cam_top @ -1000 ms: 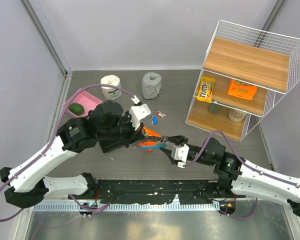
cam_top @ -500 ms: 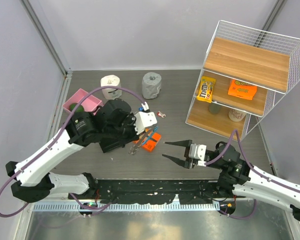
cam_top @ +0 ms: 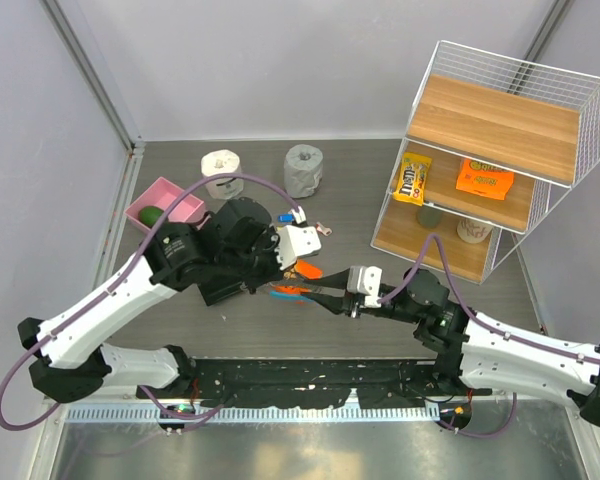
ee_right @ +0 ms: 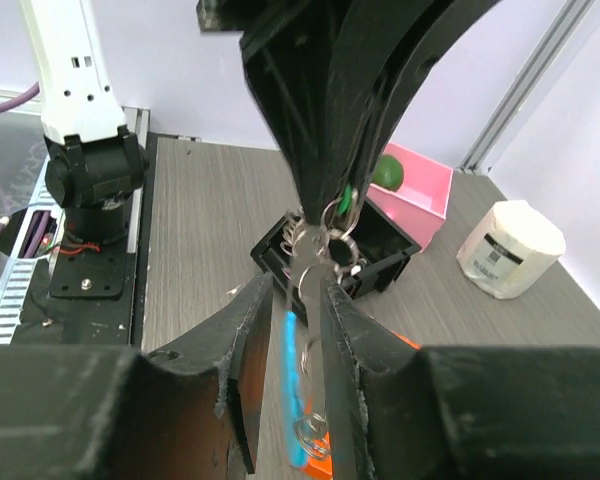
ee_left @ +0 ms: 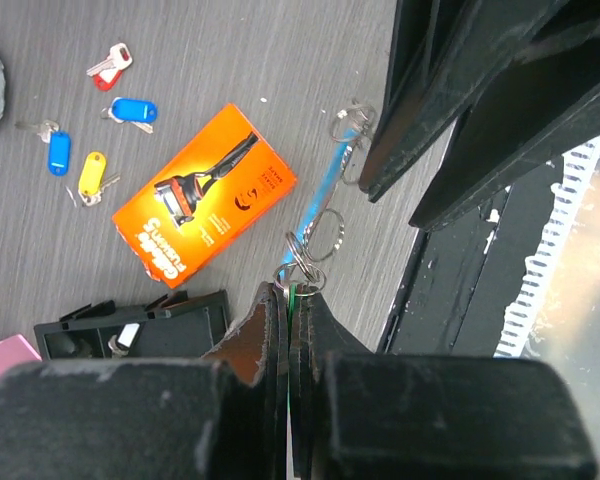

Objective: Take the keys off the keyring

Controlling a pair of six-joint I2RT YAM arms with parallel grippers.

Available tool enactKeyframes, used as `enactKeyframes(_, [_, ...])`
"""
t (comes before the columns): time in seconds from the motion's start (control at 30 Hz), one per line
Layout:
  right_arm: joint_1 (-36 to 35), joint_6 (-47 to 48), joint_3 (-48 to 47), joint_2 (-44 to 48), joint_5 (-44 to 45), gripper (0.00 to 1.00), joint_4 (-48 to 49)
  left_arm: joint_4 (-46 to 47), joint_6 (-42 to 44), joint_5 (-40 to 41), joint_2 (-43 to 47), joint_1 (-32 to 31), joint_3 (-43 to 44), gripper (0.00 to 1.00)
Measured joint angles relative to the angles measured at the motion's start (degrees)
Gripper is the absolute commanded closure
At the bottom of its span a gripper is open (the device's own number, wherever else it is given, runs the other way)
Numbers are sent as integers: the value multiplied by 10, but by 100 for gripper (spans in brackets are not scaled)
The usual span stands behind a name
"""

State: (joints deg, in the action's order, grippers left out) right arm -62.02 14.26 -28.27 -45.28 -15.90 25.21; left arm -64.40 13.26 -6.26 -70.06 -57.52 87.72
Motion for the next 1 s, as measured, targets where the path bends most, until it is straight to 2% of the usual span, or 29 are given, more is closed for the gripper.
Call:
enactKeyframes(0.23, [1,39,-54,-1,-3,73,-24,37,15,-27,47,0,-59,100])
enactKeyframes(0.5, [18,60,-115,-33,-37,69,-60,65,24,-61,82,0,-73,100])
enactKeyframes(0.77, [21,65,-131,-81,-85,69,-106,77,35,-70,91,-4,-86,100])
enactKeyframes(1.0, [21,64,-131,-80,-109,69,-111,82,38,-71,109,-7,-94,100])
